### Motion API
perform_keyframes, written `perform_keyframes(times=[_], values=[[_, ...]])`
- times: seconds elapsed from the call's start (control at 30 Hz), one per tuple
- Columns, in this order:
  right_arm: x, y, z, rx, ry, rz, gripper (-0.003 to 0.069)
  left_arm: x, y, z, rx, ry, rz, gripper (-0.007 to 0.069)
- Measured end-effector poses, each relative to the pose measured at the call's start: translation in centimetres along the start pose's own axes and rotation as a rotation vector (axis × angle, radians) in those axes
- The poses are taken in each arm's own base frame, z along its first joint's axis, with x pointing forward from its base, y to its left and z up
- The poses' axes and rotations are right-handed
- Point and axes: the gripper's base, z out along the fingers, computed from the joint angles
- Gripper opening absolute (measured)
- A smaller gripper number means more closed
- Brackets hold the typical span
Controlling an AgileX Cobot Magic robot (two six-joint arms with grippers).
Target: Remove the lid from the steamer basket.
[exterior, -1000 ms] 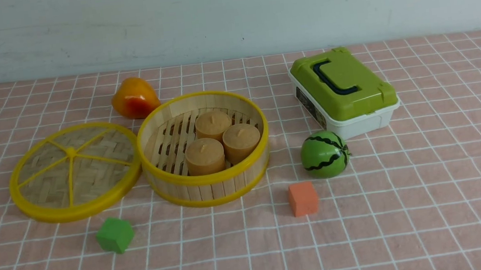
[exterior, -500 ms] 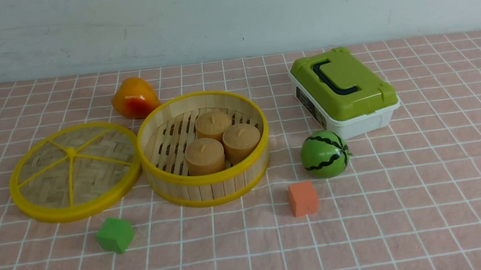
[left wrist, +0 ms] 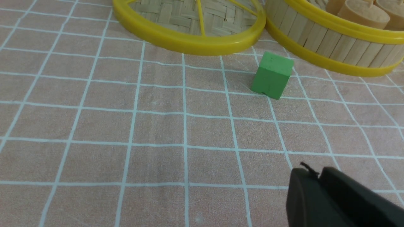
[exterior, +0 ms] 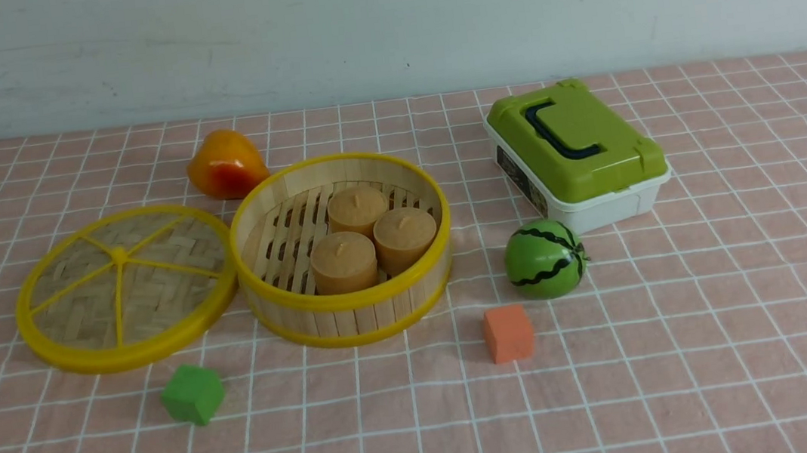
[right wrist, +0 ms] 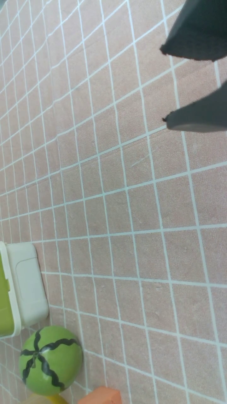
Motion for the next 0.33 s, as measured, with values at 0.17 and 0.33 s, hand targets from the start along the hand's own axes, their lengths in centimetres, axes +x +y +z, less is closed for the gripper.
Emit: perform_keyframes(times=[0.17,0.33], values=[[0.00,0.00,0.00,0.000,0.000,0.000,0.0241,0.00,0.00,0.00,0.000,0.000,0.000,0.0060],[0.00,0.00,0.00,0.000,0.000,0.000,0.0241,0.01,0.00,0.00,0.000,0.001,0.000,0.0070]])
